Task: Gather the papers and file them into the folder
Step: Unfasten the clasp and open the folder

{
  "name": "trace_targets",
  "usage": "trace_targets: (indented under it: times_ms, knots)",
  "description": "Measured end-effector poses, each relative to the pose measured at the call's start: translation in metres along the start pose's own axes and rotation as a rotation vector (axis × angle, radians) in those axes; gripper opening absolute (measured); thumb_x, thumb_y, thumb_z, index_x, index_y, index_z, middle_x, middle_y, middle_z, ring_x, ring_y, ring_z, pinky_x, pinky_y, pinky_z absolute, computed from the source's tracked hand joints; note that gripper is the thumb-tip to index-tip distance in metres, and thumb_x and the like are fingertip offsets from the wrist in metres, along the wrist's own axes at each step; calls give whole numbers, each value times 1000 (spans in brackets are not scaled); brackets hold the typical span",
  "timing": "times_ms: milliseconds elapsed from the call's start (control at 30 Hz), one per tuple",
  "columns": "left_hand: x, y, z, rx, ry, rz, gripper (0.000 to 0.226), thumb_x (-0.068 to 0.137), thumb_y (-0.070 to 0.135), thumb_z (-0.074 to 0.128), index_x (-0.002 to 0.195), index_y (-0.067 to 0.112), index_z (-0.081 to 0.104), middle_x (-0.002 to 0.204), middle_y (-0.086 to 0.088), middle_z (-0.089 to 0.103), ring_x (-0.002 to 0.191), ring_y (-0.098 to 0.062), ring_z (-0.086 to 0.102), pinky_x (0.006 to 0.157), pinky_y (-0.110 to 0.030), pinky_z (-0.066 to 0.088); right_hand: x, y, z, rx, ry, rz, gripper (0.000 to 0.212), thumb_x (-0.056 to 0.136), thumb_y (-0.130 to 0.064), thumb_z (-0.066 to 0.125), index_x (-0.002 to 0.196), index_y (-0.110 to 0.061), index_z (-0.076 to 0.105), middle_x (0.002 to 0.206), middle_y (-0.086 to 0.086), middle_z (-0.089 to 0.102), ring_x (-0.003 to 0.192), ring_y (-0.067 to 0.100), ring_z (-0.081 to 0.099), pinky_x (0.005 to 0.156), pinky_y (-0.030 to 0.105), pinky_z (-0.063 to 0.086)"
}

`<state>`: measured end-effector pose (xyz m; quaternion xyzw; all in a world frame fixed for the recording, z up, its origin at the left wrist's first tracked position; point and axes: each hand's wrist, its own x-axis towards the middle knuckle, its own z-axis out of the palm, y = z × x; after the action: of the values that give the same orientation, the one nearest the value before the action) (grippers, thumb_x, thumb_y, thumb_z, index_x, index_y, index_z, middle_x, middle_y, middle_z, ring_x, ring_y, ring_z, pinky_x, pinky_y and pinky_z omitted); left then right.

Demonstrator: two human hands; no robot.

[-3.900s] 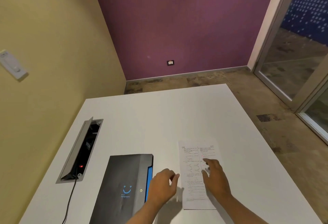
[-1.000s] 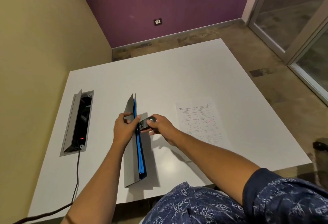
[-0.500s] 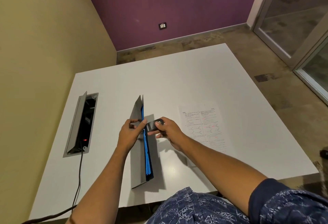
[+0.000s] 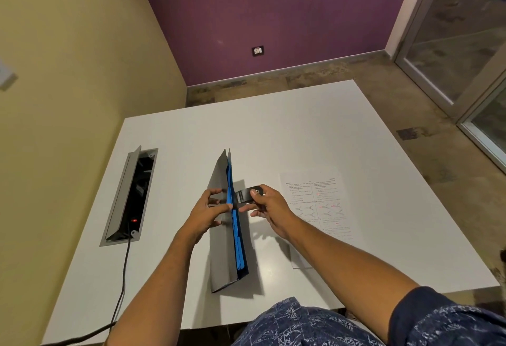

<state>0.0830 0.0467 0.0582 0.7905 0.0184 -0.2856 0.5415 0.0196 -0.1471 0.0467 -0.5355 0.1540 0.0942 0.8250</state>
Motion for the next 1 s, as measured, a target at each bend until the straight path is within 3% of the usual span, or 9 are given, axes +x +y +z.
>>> trace_targets:
  times_ms: [133, 333, 433, 633, 867, 1000]
  knots:
    - [-2, 2, 8, 38, -21, 0, 69, 78, 44, 84, 136, 31, 49, 122, -3, 57, 110, -17, 61, 73, -31, 57, -1, 1, -3, -11, 17, 13, 15, 107, -20, 49, 110, -9, 59, 99, 14, 76, 78, 20, 78, 64, 24, 51]
    - [1, 8, 13, 75, -74, -34, 86, 69, 46, 87, 142, 33, 43, 123, 2, 53, 112, -17, 57, 72, -32, 55, -4, 2, -7, -36, 53, 29, 15, 107, -19, 49, 110, -10, 60, 90, 7, 80, 75, 19, 78, 64, 23, 52]
    - [3, 10, 15, 125, -88, -27, 78, 75, 41, 86, 140, 35, 44, 121, 7, 52, 109, -10, 57, 70, -31, 55, -6, 3, -8, -51, 58, 33, 16, 108, -20, 49, 108, -13, 63, 96, 12, 79, 80, 25, 77, 66, 26, 52]
    - [6, 5, 18, 145, -20, -65, 62, 83, 49, 77, 134, 28, 50, 128, -6, 59, 118, -25, 59, 78, -38, 55, -6, 2, -7, -69, 80, 41, 18, 108, -20, 47, 112, -14, 64, 99, 8, 80, 80, 24, 77, 67, 25, 53]
    - [7, 12, 19, 244, 21, -80, 36, 84, 37, 61, 119, 29, 55, 119, -3, 61, 102, -18, 62, 63, -33, 59, -7, 1, -6, -57, 84, 29, 15, 108, -19, 49, 109, -10, 62, 99, 11, 75, 79, 27, 75, 63, 23, 50]
    - [7, 17, 22, 354, 110, -56, 28, 80, 41, 63, 101, 24, 59, 100, 0, 64, 92, -20, 65, 61, -35, 64, -9, 0, -7, -51, 75, 19, 14, 107, -16, 49, 106, -9, 60, 93, 7, 73, 76, 25, 74, 62, 24, 47]
